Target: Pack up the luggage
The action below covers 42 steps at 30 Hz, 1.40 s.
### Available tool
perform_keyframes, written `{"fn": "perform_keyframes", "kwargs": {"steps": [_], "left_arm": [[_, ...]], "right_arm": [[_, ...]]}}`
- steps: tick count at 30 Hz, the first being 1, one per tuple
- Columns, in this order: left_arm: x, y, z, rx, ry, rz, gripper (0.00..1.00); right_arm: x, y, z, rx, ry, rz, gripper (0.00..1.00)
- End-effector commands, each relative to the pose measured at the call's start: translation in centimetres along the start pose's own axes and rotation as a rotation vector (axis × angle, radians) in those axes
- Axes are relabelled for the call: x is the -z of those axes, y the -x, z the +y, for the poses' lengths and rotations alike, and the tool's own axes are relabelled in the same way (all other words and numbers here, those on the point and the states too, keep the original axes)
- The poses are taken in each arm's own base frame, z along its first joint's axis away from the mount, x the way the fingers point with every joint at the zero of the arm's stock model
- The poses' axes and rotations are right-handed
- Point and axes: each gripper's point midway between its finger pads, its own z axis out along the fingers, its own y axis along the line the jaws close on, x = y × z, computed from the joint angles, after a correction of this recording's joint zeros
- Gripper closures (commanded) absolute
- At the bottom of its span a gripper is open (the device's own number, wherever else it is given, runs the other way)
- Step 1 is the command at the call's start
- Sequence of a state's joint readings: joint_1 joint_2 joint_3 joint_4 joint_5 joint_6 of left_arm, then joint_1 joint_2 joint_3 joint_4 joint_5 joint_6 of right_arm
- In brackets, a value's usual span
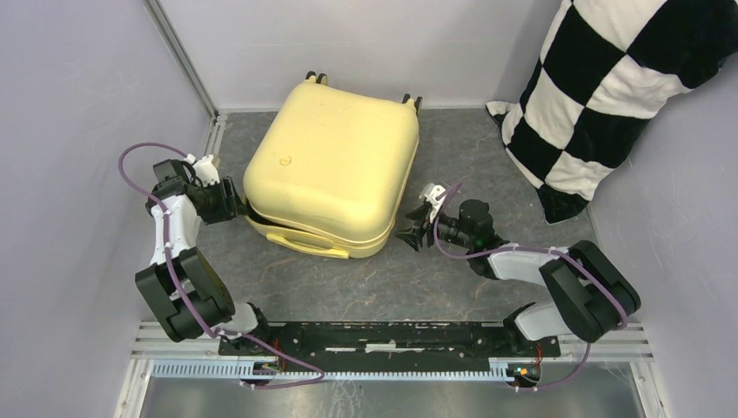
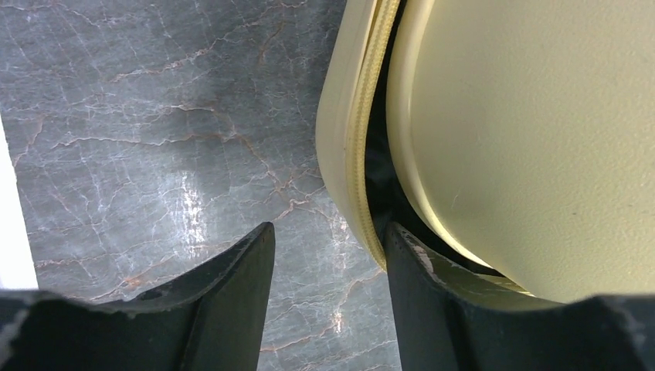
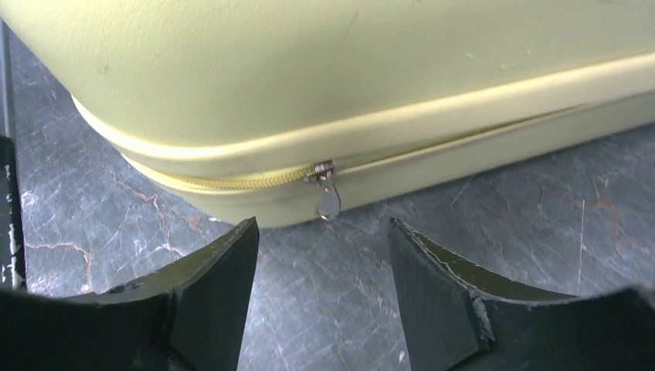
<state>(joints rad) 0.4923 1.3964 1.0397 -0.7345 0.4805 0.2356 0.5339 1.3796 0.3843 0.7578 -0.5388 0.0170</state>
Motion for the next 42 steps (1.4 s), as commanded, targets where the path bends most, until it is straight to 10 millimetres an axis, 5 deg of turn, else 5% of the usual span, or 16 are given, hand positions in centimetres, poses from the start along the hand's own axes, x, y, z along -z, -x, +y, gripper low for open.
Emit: {"fn": "perform_keyframes", "kwargs": {"steps": [1, 13, 20, 25, 42], "left_arm": [[-0.1, 0.2, -0.1, -0.058, -0.024, -0.01, 0.41], [-0.4, 0.4, -2.0, -0.057, -0.16, 0.008, 0.66], [-1.1, -0.1, -2.9, -0.052, -0.239, 0.02, 0.88], [-1.3, -0.5, -3.5, -0.048, -0.281, 0.021, 0.97], [-1.7, 0.1, -4.6, 0.002, -0.31, -0.045, 0.98]], "right_arm": [[-1.3, 4.1, 0.5, 0.075, 0.081, -0.152, 0.33], [-2.9, 3.8, 0.0, 0.085, 0.101, -0.162, 0.41], [-3.1, 3.7, 0.0, 0.061, 0.106, -0.182, 0.85], [-2.0, 4.4, 1.0, 0.061, 0.105, -0.221, 0.98], [-0.7, 0.8, 7.6, 0.064, 0.145, -0.086, 1.0]]}}
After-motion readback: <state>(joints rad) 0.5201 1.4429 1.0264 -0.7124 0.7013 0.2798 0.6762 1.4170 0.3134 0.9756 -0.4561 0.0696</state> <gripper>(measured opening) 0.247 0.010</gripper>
